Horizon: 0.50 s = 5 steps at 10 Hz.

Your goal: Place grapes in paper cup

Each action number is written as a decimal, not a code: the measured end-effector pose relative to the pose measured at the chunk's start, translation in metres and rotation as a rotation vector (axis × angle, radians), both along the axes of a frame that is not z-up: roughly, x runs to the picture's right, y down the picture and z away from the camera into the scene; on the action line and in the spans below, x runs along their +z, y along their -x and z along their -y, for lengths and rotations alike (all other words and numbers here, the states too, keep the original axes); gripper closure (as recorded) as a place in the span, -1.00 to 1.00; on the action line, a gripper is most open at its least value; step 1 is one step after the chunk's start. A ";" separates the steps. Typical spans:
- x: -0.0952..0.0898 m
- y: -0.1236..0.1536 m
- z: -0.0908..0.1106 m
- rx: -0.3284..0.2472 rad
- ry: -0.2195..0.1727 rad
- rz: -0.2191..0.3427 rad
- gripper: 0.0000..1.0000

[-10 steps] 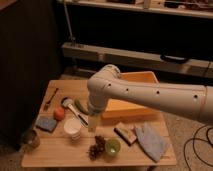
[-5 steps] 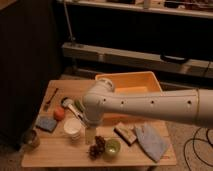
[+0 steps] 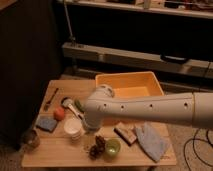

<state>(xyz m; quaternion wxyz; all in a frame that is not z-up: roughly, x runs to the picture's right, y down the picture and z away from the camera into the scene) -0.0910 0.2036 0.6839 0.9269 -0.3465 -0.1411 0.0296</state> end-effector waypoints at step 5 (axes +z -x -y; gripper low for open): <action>0.007 -0.026 -0.004 -0.049 -0.027 -0.082 -0.60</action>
